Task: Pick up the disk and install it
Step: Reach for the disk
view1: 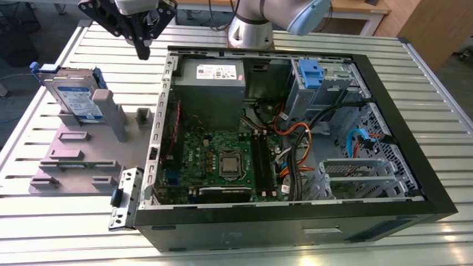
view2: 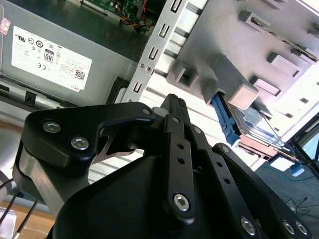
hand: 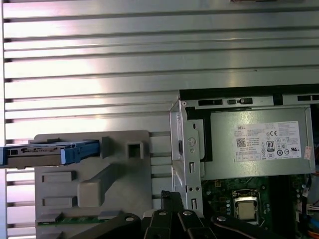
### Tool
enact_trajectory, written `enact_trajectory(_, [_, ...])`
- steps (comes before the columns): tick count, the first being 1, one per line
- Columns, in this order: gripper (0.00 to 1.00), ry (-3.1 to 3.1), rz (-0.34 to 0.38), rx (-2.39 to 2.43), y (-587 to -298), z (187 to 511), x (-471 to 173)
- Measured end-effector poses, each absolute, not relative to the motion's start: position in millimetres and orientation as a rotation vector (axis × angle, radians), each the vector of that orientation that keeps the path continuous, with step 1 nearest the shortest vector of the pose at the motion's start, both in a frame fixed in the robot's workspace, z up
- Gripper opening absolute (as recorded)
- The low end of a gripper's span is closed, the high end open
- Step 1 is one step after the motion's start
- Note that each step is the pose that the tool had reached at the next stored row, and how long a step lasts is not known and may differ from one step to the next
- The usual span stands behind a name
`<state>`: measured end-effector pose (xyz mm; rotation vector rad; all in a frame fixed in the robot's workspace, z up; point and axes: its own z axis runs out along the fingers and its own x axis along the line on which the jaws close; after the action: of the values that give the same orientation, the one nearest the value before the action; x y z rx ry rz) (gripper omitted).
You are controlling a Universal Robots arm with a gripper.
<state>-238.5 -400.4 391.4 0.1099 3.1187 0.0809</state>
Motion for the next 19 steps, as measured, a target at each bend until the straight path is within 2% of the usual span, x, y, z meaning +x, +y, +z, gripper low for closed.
enact_trajectory(19, [0.11, 3.119, 0.081, 0.11, -400.4, 391.4, -246.4])
